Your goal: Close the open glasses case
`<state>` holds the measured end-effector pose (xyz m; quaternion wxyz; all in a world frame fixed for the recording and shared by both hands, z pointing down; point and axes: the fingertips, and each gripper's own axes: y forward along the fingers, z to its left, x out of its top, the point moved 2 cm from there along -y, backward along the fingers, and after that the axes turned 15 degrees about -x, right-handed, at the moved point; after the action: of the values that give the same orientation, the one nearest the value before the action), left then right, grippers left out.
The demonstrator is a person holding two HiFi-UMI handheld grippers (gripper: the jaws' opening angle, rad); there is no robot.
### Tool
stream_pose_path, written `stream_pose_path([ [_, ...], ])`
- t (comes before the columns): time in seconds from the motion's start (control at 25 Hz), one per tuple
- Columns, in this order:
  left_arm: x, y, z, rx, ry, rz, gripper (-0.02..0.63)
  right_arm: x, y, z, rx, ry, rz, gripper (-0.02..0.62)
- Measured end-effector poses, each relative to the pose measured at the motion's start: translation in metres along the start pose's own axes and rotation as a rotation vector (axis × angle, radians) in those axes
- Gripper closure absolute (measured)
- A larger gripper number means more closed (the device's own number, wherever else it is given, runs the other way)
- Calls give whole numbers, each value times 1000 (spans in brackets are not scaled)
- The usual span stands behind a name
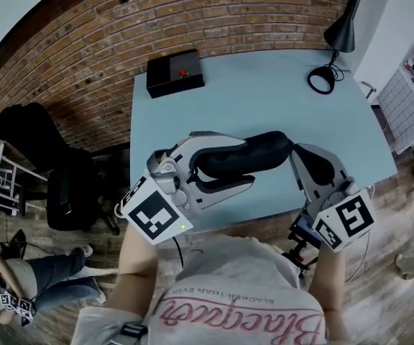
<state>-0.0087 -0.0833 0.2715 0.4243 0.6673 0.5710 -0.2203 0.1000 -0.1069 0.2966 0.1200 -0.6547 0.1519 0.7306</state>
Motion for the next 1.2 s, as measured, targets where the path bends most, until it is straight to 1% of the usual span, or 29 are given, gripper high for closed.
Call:
stream_pose_path([
  [0.04, -1, 0, 2, 4, -27, -11, 360, 3, -1, 0, 7, 37, -16, 576],
  [0.08, -4, 1, 4, 10, -53, -4, 359, 6, -2, -1, 13, 82, -36, 576],
  [0.12, -10, 3, 6, 21, -75, 26, 354, 11, -3, 0, 19, 122, -56, 576],
  [0.2, -26, 9, 11, 64, -101, 139, 350, 20, -5, 4, 41, 153, -86, 577],
  [0.24, -33, 13, 14, 91, -107, 191, 350, 24, -5, 9, 53, 142, -93, 576],
  [0.28, -38, 17, 16, 111, -113, 222, 350, 26, -5, 16, 65, 123, -97, 576],
  [0.36, -43, 24, 19, 133, -123, 247, 346, 28, -3, 28, 88, 94, -102, 575],
  [0.44, -48, 31, 19, 146, -126, 287, 321, 28, 0, 40, 103, 69, -99, 576],
  [0.52, -55, 37, 19, 166, -127, 345, 308, 27, 3, 50, 103, 26, -87, 575],
  [0.6, -60, 43, 21, 186, -149, 374, 307, 27, 5, 58, 87, -24, -78, 575],
  [0.68, -62, 48, 22, 198, -197, 374, 307, 30, 8, 66, 58, -62, -86, 576],
  [0.76, -64, 53, 23, 195, -249, 369, 307, 33, 11, 73, 46, -82, -96, 577],
  [0.84, -64, 57, 21, 180, -295, 353, 307, 31, 12, 79, 65, -84, -87, 576],
  [1.0, -61, 62, 18, 146, -381, 283, 307, 27, 9, 81, 92, -80, -66, 575],
  [1.08, -60, 62, 16, 127, -408, 260, 307, 26, 7, 81, 111, -81, -53, 575],
  [1.2, -59, 62, 13, 101, -437, 227, 305, 26, 3, 80, 157, -47, -28, 575],
])
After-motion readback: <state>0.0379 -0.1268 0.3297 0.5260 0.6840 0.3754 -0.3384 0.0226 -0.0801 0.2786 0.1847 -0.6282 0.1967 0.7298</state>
